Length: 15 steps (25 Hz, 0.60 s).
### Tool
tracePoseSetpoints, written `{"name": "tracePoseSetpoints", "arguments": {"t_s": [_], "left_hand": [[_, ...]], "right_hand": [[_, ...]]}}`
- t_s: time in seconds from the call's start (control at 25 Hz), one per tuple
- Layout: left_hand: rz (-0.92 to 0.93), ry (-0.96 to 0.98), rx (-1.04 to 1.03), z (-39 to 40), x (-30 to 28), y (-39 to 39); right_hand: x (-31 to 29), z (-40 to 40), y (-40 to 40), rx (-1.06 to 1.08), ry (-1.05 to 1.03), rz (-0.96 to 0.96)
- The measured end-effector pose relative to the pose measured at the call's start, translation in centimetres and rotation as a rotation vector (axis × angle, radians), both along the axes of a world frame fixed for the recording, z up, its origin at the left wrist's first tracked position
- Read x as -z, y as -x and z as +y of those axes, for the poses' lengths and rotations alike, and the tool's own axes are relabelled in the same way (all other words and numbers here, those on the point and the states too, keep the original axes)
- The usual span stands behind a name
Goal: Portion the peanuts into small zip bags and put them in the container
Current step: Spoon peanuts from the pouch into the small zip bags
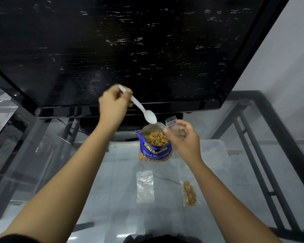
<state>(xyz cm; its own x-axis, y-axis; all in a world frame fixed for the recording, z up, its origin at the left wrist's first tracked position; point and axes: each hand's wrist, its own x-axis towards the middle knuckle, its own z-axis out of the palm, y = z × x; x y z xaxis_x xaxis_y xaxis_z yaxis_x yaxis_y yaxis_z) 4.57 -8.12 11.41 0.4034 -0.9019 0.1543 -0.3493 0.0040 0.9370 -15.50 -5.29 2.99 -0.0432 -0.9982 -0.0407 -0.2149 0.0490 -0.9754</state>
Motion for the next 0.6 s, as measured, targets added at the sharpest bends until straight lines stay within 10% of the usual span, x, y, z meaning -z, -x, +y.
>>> {"name": "tracePoseSetpoints", "arguments": {"t_s": [0.16,0.36,0.6], "left_hand": [[-0.485,-0.186,0.451,1.5,5.4,2.1],[0.050,-0.460,0.075,0.9,7.7,2.9],[0.215,-0.568,0.016,1.3,7.3,3.2]], "right_hand": [[0.9,0.7,1.0,-0.017,-0.094,-0.034],[1.9,1.2,1.5,-0.034,-0.170,-0.057],[2.0,0.9,1.9,-0.087,-0.199,-0.044]]}}
